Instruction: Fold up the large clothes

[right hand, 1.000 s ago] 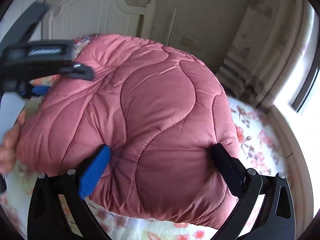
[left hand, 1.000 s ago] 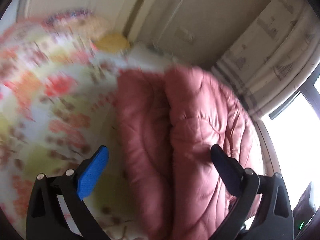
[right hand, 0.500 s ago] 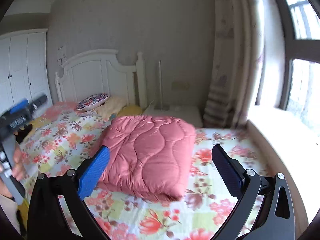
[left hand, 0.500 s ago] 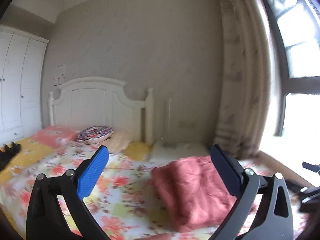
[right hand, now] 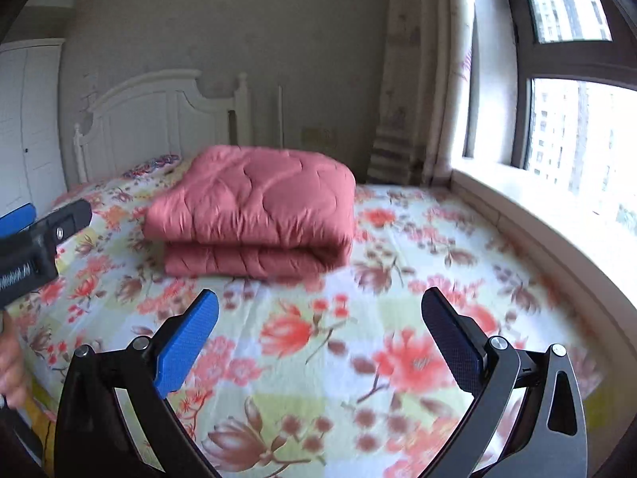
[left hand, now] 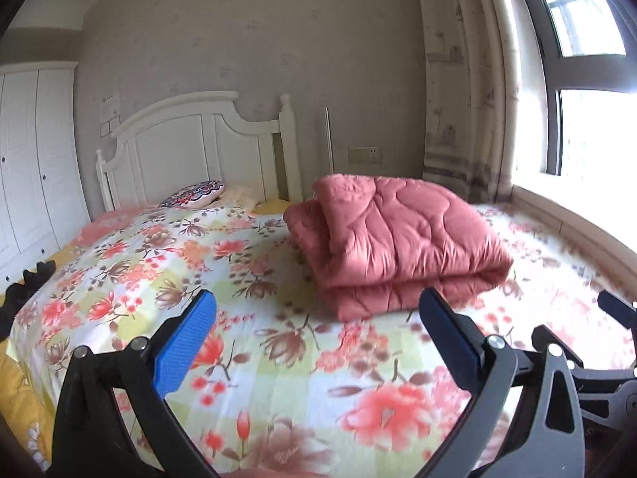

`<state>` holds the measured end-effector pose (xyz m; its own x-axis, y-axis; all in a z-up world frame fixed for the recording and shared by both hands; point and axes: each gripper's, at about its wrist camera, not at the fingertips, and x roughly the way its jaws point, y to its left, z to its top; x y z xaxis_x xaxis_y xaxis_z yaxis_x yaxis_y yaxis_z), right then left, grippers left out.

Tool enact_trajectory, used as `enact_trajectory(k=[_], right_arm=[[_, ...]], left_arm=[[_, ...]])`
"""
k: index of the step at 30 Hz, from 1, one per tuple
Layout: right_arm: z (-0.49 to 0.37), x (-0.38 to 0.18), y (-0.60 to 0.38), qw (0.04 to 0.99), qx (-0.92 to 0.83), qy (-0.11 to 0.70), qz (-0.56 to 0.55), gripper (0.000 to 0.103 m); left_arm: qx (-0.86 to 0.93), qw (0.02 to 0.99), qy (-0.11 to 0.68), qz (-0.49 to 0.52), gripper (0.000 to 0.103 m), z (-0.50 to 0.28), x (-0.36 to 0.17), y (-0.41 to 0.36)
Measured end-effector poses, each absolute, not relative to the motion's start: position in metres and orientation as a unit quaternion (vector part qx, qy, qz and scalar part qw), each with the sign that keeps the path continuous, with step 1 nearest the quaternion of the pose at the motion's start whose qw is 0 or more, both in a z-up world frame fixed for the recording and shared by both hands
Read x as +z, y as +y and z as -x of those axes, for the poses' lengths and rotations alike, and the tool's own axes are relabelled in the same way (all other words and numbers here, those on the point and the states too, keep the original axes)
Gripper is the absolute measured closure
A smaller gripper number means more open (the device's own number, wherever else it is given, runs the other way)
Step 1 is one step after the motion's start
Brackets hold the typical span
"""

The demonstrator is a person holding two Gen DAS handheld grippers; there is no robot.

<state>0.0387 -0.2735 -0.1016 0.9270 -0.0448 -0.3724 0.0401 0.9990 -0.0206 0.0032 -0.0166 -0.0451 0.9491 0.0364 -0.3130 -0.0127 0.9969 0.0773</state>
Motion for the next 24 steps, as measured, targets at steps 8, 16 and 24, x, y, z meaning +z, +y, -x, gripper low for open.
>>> enact_trajectory(k=[8, 16, 24], right_arm=[[-0.029, -0.104, -0.27, 0.985, -0.032, 0.17, 0.014, 0.005], [-0.022, -0.101, -0.26, 0.987, -0.023, 0.153, 0.03, 0.005], [-0.021, -0.104, -0.257, 0.987, -0.016, 0.157, 0.032, 0.005]], left_arm=[[0.022, 0.984, 0.174, -0.023, 0.002, -0.004, -0.062, -0.009], [0.025, 0.985, 0.167, -0.023, 0.002, 0.002, -0.064, -0.004], [0.035, 0.984, 0.174, -0.016, 0.002, 0.001, -0.071, 0.005]])
